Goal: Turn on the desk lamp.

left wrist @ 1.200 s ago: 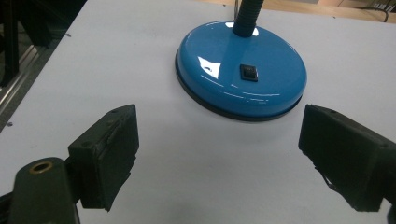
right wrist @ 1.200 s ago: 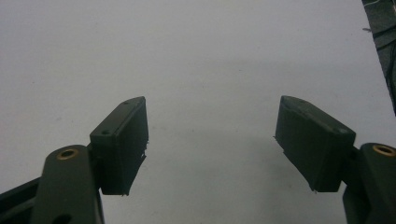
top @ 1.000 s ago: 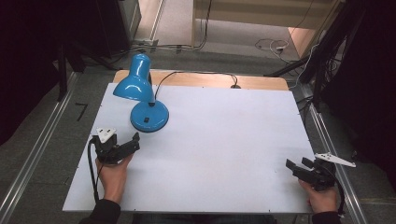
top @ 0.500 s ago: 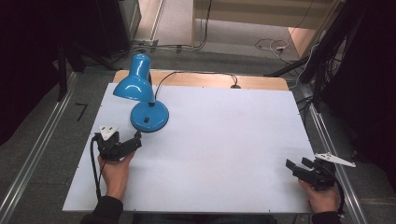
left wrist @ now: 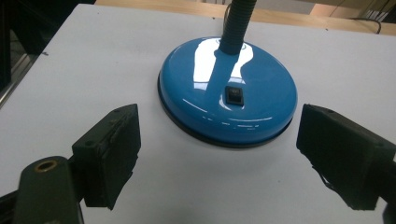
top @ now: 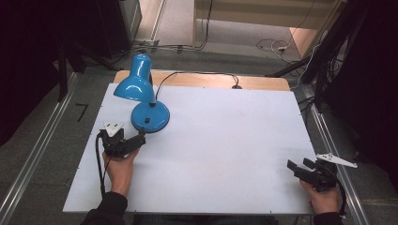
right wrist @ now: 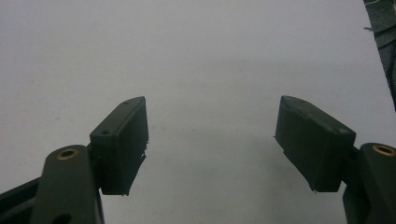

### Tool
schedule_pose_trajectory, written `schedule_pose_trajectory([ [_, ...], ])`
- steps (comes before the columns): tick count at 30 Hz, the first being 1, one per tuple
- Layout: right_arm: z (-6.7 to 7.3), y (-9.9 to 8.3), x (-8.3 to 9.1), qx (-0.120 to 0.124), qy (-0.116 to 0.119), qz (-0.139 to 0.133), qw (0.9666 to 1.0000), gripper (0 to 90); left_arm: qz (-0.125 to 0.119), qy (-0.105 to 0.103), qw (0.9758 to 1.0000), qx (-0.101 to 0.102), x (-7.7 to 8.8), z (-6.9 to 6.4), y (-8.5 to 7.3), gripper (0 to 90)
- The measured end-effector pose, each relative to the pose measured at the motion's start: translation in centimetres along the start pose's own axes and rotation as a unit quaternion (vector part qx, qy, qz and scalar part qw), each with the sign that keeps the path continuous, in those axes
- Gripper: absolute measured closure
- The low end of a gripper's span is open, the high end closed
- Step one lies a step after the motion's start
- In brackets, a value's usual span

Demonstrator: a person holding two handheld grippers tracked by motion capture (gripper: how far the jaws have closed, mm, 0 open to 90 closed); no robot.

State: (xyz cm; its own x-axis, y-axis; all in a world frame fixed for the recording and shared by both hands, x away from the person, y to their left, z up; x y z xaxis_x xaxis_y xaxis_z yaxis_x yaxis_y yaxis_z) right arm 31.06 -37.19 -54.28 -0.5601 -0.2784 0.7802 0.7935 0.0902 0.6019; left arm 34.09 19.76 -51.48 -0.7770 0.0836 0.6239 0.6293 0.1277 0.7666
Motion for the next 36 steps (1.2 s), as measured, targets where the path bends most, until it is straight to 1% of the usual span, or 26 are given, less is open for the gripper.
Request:
schedule_pose_trajectory([
  [2, 0.0, 0.0, 0.0, 0.000, 0.001, 0.000, 1.0000, 24.1, -0.004, -0.001, 1.0000, 0.004, -0.1, -0.1, 0.3, 15.1],
  [6, 0.0, 0.0, 0.0, 0.000, 0.001, 0.000, 1.0000, 24.1, -0.006, -0.002, 1.0000, 0.006, -0.3, -0.2, 0.5, 15.1],
  [19, 0.1, 0.0, -0.1, 0.002, 0.001, 0.001, 1.0000, 24.1, -0.007, 0.000, 1.0000, 0.003, -0.7, -0.3, 0.8, 17.2],
  [26, 0.1, 0.0, -0.1, 0.002, 0.000, 0.001, 1.0000, 24.1, -0.005, 0.001, 1.0000, 0.002, -1.1, -0.5, 1.1, 18.5],
  [30, 0.1, 0.0, -0.1, 0.002, 0.001, 0.002, 1.0000, 24.0, -0.004, 0.000, 1.0000, 0.007, -1.4, -0.6, 1.1, 19.1],
  [36, 0.1, 0.0, -0.1, 0.003, 0.001, 0.002, 1.0000, 24.0, -0.001, 0.003, 1.0000, 0.005, -1.9, -0.6, 1.0, 20.3],
])
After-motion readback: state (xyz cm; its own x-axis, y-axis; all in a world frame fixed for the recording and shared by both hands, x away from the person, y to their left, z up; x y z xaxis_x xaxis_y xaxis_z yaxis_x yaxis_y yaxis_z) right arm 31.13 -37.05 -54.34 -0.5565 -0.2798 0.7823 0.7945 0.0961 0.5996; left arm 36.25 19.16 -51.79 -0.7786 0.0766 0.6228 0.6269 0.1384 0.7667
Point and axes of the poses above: each handheld gripper's, and its own axes: x roughly backward along the jaws, y roughly out of its top, z roughly to its left, the point moved 7 cm from there along -x, roughly forward along the jaws, and after that the axes turned 10 degrees about z, right-handed, at the moved point
